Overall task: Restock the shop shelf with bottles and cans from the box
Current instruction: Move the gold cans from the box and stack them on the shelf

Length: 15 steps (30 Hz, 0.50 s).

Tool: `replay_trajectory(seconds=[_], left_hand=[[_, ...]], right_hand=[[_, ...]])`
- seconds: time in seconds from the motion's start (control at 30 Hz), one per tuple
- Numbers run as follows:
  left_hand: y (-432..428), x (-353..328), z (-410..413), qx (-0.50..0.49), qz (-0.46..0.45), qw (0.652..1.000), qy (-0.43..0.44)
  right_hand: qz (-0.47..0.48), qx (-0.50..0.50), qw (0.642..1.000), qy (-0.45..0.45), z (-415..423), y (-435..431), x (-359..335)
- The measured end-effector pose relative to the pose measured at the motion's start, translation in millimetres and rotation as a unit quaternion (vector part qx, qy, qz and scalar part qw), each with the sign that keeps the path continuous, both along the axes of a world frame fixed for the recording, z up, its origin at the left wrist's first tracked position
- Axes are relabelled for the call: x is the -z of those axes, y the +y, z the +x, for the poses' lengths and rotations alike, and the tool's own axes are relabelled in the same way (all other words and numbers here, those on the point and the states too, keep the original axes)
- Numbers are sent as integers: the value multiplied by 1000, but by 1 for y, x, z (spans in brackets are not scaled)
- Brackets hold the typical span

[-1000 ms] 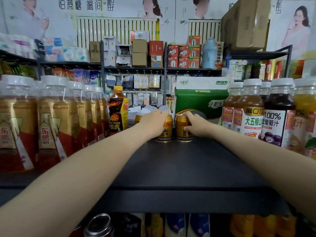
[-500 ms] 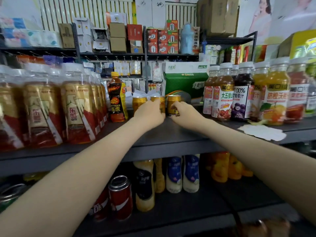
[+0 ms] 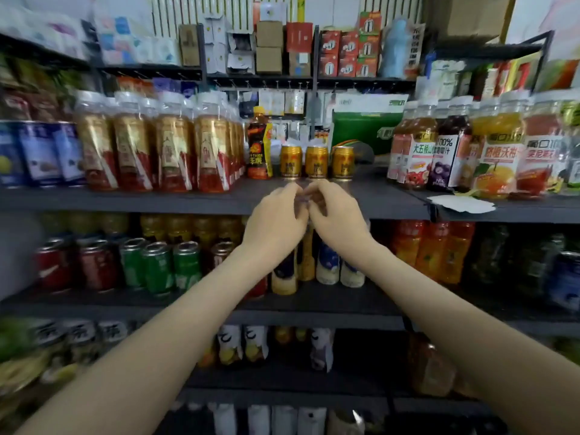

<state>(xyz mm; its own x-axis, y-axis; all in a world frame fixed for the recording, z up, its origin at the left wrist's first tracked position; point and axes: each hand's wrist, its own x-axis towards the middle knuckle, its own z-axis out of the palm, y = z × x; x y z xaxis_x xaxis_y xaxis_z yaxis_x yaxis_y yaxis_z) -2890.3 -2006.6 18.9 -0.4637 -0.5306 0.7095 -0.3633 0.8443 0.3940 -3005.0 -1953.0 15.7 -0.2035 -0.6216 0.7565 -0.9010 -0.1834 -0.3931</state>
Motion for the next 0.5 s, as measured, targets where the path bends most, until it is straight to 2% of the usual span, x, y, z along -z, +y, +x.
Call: replay_trajectory(seconds=[0.2,0.37,0.5], left_hand=[[48,109,100,-83,126,987,-45],[87,211,189,-185,287,929,-140],[105,276,251,-245,330,896,-170]], right_hand=[[112,-127,984,-51,79,36,109],[273,-214,935,-80,162,43,213],[374,-265,888,-48,227,36,274]])
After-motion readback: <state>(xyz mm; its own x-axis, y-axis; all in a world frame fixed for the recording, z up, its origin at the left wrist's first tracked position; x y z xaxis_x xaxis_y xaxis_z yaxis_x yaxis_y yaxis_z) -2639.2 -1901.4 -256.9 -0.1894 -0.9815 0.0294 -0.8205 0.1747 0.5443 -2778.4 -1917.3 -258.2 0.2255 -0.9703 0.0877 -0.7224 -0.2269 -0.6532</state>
